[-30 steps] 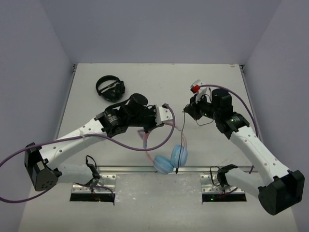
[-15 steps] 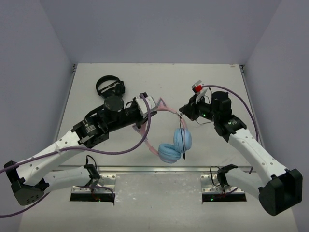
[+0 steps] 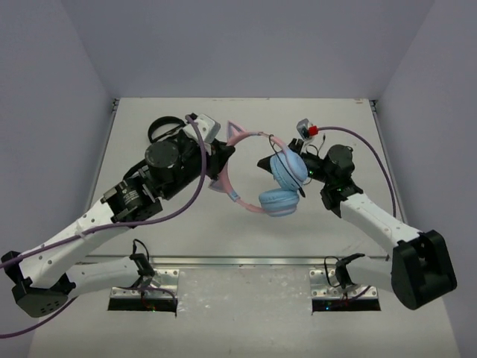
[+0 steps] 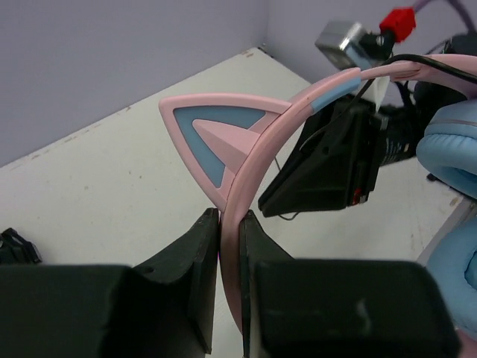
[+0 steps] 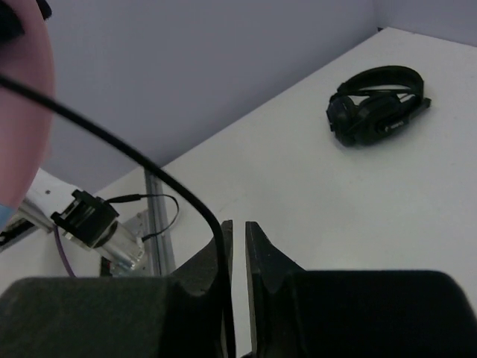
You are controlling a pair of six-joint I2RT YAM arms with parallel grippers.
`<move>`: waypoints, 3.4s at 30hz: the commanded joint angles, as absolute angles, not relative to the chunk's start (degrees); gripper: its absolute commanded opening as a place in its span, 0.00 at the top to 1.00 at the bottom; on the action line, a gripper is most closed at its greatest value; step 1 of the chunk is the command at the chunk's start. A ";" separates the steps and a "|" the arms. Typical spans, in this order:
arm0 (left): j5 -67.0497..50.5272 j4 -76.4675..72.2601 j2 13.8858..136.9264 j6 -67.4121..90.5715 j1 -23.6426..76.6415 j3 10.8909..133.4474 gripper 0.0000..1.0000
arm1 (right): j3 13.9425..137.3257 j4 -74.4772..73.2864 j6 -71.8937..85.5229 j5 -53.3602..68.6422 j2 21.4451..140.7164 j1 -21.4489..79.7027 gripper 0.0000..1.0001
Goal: Wrap the headphones
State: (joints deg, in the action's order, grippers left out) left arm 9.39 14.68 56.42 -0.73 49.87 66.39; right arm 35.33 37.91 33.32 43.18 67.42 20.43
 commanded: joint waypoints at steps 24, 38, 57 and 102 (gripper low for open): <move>41.94 28.39 83.05 18.81 29.89 106.18 1.00 | 16.44 67.64 41.59 41.58 75.87 36.65 0.99; 42.27 20.84 76.47 28.38 28.65 92.29 1.00 | 23.11 48.68 34.00 37.35 68.81 43.68 0.98; 48.17 12.92 76.37 20.84 27.08 90.88 1.00 | 18.38 63.30 40.37 40.80 73.50 50.62 0.99; -3.32 -15.31 72.42 -17.75 28.91 55.81 1.00 | 96.15 -40.17 -14.14 -7.80 71.63 55.20 0.99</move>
State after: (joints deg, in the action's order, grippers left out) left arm 7.11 -8.60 75.70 -12.23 27.59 55.42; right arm 92.33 -37.95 -5.78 1.08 70.41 54.98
